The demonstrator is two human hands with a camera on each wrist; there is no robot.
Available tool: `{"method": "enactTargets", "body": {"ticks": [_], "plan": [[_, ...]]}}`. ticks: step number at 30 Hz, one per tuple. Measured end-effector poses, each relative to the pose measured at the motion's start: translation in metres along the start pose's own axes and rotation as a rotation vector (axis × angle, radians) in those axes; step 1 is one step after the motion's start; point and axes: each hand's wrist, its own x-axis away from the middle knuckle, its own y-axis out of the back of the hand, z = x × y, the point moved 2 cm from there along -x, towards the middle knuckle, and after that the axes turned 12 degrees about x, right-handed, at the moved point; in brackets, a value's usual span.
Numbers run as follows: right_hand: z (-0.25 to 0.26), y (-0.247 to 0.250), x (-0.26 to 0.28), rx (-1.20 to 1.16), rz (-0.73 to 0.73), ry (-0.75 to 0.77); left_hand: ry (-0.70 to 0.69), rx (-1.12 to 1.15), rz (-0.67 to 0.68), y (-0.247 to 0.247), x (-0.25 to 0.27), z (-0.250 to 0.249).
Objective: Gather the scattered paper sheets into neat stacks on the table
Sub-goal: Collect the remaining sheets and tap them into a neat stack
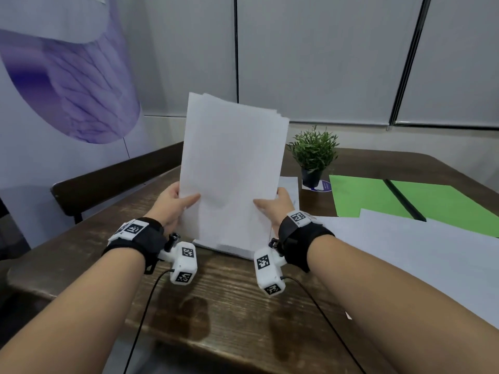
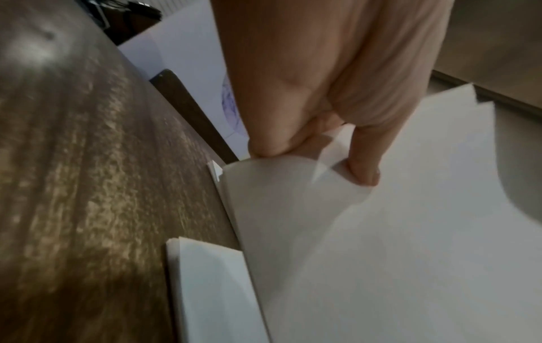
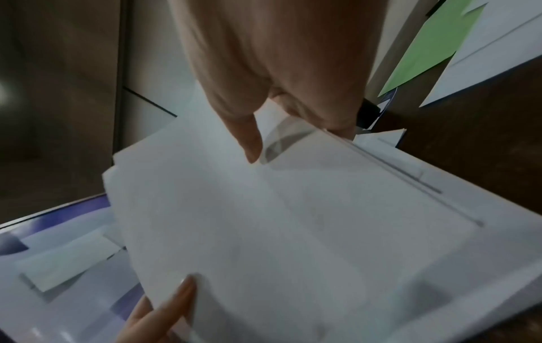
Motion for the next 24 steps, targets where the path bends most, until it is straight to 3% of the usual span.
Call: {"method": "enactTargets", "body": {"ticks": [6, 12, 19, 24], "plan": [[0.016, 0.033, 0.007, -0.089, -0.023, 0.134, -0.126, 0.103, 0.025, -0.037, 0.013, 0.007], [0.002, 0.039, 0.014, -0.105, 0.044, 0.068, -0.136, 0.114, -0.111, -0.038, 0.012, 0.019], [0.021, 0.03, 0.013, -0.034, -0.064, 0.195, -0.349, 0.076, -0.05, -0.053, 0.014, -0.003], [0.016, 0.027, 0.015, -0.022, -0.009, 0.177, -0.265, 0.075, -0.06, -0.049, 0.007, 0.014]]}}
